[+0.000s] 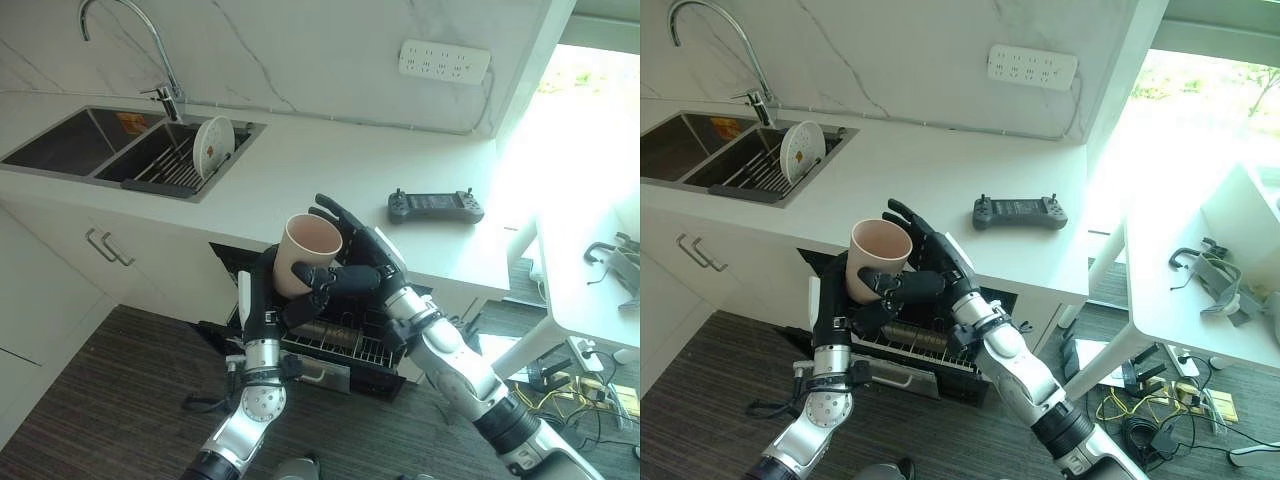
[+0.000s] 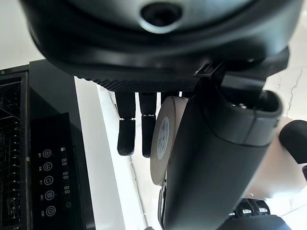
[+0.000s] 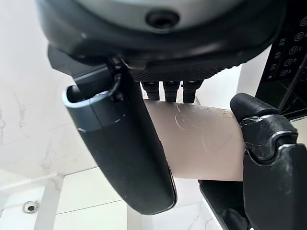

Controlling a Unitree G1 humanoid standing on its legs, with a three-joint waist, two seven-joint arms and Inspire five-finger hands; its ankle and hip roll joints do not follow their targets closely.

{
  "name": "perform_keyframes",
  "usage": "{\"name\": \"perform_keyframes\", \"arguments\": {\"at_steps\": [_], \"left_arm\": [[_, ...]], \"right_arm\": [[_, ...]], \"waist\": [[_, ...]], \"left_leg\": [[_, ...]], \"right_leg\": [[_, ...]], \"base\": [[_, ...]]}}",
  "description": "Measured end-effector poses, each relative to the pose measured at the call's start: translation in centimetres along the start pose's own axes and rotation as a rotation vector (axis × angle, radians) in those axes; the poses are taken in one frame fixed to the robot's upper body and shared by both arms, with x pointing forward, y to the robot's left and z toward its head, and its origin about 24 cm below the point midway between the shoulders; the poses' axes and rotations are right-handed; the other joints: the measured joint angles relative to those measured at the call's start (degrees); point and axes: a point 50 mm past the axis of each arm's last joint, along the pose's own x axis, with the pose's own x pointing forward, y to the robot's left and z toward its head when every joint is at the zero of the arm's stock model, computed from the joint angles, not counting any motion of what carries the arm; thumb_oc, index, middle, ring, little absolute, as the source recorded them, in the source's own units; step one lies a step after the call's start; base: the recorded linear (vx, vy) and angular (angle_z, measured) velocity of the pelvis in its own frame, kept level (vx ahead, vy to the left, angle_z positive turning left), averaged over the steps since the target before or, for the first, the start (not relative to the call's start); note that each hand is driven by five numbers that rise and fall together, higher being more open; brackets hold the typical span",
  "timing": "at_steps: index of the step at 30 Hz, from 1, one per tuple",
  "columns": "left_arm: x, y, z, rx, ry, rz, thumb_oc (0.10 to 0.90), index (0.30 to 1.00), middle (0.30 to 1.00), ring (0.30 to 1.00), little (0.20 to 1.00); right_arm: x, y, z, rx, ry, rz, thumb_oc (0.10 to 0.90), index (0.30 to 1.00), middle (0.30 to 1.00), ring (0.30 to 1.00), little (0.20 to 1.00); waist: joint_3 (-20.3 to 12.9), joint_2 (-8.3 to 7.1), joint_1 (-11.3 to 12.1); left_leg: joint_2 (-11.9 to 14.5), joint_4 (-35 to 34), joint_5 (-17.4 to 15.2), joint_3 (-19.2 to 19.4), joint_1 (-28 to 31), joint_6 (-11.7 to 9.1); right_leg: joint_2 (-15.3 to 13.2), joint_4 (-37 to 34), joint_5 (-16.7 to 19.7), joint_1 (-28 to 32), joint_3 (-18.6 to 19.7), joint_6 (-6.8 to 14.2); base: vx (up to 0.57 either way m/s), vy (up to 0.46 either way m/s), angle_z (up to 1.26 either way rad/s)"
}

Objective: Place the dishes in the dishwasher.

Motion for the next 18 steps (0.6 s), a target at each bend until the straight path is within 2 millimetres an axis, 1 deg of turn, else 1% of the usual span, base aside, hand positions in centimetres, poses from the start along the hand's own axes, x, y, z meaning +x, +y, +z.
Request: {"name": "perform_keyframes", "arguments": {"at_steps": [7, 12, 15, 18], "left_arm": [[-0.4, -0.1, -0.2, 0.059, -0.025, 0.022, 0.400, 0.300, 0.300, 0.300, 0.300], [-0.3, 0.1, -0.2, 0.076, -0.039, 0.065, 0.400, 0.300, 0.300, 0.300, 0.300], [-0.1, -0.2, -0.1, 0.073, -0.046, 0.066, 0.400, 0.300, 0.300, 0.300, 0.300], [0.2, -0.3, -0.6, 0.090, -0.032, 0.072, 0.400, 0.300, 0.300, 0.300, 0.300]], "right_arm": [[0.3, 0.5, -0.2, 0.011, 0.019, 0.007, 0.800, 0.900, 0.900, 0.900, 0.900], [1.3, 1.1, -0.3, 0.033, 0.028, 0.011, 0.800, 0.900, 0.900, 0.900, 0.900], [1.8, 1.4, -0.1, 0.025, 0.024, 0.004, 0.800, 0.900, 0.900, 0.900, 0.900], [2.5, 1.3, -0.7, 0.026, 0.044, -0.020, 0.800, 0.900, 0.900, 0.900, 0.900]], "waist": [[0.14, -0.26, 0.55], [0.34, -0.60, 0.63], [0.56, -0.98, 1.24], [0.63, -1.10, 1.45]], "left_leg": [[-0.07, 0.06, 0.05, -0.80, -0.03, 0.05], [-0.07, 0.15, 0.05, -0.92, -0.13, 0.05], [-0.08, 0.26, 0.05, -1.06, -0.26, 0.05], [-0.11, 0.42, 0.04, -1.21, -0.39, 0.05]], "right_leg": [[0.00, -0.36, 0.00, 0.64, -0.50, 0.01], [-0.01, -0.35, -0.01, 0.67, -0.65, 0.01], [-0.01, -0.27, -0.01, 0.74, -0.88, 0.01], [-0.08, -0.32, -0.04, 0.75, -1.32, 0.01]], "base": [[-0.01, -0.002, 0.05], [0.00, 0.000, 0.00], [0.00, 0.000, 0.00], [-0.01, 0.002, 0.05]]}}
